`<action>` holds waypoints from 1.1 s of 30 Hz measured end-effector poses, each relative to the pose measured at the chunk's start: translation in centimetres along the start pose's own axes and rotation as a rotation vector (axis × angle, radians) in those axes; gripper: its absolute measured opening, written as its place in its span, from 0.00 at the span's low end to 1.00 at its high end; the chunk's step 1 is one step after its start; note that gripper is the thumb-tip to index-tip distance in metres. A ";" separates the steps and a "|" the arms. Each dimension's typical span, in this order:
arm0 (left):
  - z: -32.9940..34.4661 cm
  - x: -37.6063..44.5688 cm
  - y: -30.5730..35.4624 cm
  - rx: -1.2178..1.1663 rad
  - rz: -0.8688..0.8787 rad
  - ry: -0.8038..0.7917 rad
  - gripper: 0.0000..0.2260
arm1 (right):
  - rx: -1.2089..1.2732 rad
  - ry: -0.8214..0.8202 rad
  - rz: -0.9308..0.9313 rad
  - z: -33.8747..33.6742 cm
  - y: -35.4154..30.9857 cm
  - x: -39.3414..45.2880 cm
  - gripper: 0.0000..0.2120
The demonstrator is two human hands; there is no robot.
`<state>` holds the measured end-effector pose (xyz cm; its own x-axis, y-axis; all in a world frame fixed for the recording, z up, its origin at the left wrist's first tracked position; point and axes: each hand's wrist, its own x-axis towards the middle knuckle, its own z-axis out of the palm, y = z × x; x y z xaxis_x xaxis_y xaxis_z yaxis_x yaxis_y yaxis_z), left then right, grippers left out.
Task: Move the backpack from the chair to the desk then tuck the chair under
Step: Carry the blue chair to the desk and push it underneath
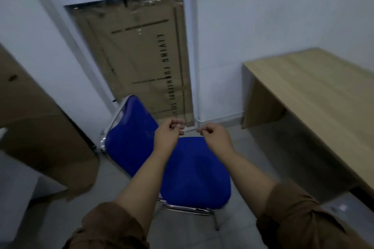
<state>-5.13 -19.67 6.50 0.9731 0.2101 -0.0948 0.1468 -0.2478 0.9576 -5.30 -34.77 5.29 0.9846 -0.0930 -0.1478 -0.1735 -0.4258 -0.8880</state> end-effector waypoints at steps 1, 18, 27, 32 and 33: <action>-2.1 0.6 -0.5 -0.006 0.001 0.028 0.11 | -0.007 -0.034 -0.023 1.9 -1.0 0.1 0.13; -23.2 8.4 -7.7 0.489 0.143 0.235 0.11 | -0.271 -0.484 -0.251 24.9 -9.8 5.1 0.18; -26.3 14.6 -10.5 0.825 0.423 -0.314 0.19 | -0.225 -0.217 0.001 33.3 -10.2 3.9 0.39; -26.6 18.4 -11.3 0.797 0.514 -0.506 0.23 | -0.125 -0.173 0.146 35.0 -10.7 4.3 0.36; -25.8 18.8 -11.2 0.781 0.507 -0.549 0.23 | -0.107 -0.156 0.154 34.6 -10.5 4.3 0.34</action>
<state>6.98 11.44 0.96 0.8706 -0.4909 -0.0312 -0.4118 -0.7621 0.4996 1.47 0.41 -1.12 0.9362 -0.0277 -0.3504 -0.3144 -0.5115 -0.7997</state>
